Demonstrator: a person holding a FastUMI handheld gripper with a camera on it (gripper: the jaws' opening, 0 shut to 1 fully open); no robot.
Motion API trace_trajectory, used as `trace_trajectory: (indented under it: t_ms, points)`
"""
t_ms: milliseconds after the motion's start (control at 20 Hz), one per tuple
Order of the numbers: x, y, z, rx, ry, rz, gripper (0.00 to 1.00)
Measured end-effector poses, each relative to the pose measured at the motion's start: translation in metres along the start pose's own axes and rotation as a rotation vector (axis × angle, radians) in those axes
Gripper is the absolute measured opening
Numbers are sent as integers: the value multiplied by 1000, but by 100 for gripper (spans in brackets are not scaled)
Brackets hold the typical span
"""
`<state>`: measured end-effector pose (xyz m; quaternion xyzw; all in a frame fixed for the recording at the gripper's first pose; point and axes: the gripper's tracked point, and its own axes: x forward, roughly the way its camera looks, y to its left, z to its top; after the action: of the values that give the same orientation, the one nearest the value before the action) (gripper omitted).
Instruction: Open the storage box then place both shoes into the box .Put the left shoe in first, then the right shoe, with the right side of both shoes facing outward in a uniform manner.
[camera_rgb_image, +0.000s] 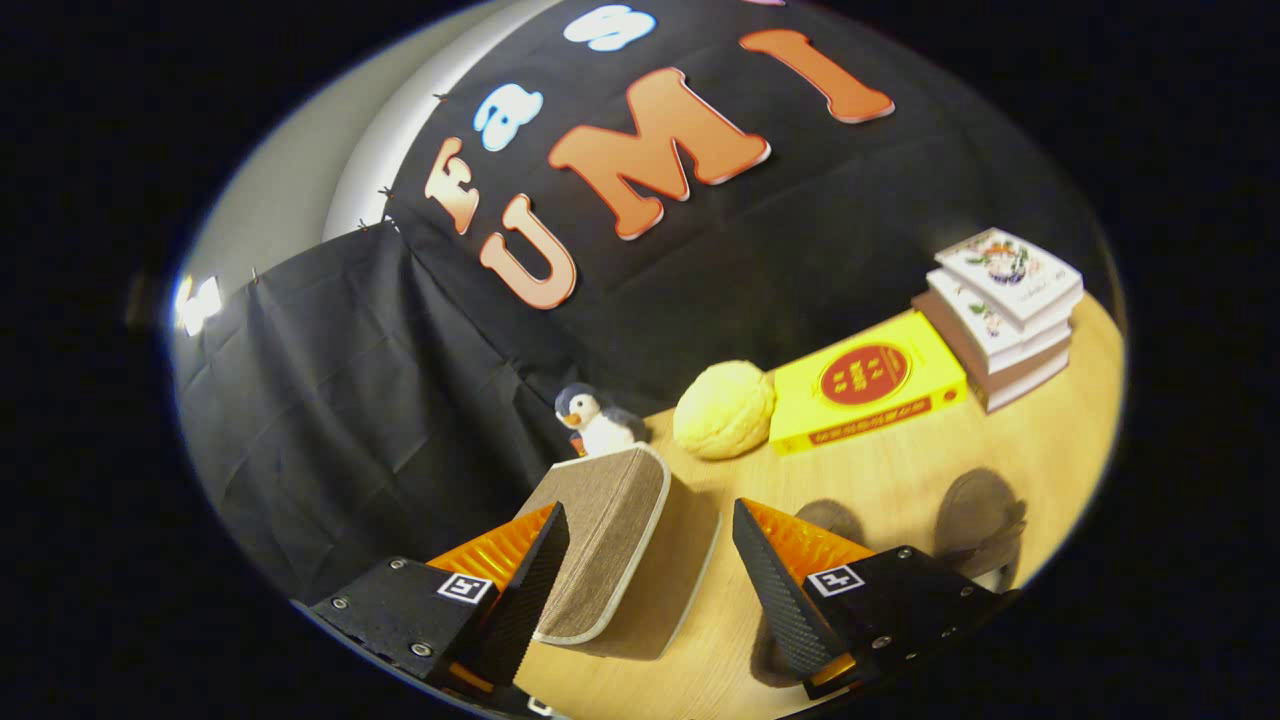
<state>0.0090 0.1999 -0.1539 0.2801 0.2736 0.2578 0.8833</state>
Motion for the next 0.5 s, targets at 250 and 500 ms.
trace_trajectory:
  t_ms: [250,500]
  points:
    - [32,24,-46,144,201,175,98]
    - [48,29,-72,349,325,302,98]
